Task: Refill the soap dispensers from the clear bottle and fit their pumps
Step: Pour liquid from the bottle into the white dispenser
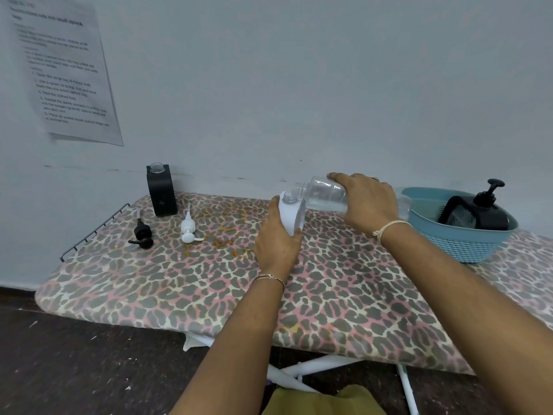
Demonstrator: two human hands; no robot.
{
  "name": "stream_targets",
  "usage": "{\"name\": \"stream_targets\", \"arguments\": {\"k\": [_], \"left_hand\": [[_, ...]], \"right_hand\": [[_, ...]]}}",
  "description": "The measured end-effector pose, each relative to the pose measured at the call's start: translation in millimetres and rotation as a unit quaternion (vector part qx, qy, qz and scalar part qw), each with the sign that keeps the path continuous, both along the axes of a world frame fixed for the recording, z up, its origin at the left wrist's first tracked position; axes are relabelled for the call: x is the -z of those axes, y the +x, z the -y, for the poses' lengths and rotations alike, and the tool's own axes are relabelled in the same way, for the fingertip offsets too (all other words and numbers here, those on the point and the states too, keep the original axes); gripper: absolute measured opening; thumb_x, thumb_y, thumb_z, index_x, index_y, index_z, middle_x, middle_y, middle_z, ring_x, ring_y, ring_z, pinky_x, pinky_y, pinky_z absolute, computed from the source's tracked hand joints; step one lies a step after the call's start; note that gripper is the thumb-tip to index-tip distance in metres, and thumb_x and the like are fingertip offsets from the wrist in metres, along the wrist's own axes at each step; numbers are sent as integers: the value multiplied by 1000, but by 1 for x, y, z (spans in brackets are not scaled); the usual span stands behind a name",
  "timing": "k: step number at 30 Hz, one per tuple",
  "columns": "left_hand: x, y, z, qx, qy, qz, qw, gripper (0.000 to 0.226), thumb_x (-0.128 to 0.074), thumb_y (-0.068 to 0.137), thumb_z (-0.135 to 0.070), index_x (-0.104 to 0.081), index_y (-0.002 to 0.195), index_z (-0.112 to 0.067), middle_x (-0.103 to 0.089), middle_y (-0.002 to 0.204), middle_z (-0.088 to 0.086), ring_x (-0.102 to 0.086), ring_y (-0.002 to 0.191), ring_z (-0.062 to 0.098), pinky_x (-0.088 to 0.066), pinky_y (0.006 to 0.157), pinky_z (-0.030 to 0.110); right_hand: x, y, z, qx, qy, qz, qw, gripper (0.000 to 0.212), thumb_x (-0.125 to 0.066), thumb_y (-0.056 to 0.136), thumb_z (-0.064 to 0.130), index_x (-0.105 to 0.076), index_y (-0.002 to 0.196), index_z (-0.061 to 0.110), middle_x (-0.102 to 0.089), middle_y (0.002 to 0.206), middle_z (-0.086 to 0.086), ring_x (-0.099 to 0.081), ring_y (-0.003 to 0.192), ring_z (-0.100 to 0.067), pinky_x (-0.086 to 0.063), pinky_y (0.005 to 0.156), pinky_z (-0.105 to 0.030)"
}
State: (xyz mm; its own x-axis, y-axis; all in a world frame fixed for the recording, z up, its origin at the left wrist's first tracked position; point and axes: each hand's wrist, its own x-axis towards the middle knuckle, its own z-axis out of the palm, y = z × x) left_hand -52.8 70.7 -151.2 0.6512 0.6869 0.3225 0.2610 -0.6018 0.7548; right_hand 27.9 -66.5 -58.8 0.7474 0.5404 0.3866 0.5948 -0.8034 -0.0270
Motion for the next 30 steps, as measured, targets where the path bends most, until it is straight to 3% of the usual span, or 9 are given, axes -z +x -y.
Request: {"name": "stream_targets", "arguments": {"k": [30], "left_hand": [[1, 0, 0, 5, 1, 3, 1000, 78, -68, 84, -36, -23, 148, -33, -59, 125, 5, -60, 107, 28, -51, 80, 41]], "right_hand": [[-8, 1, -2, -1, -13, -1, 1000, 74, -65, 77, 8, -41, 141, 34, -61, 112, -4, -59, 104, -30, -43, 88, -40]]}}
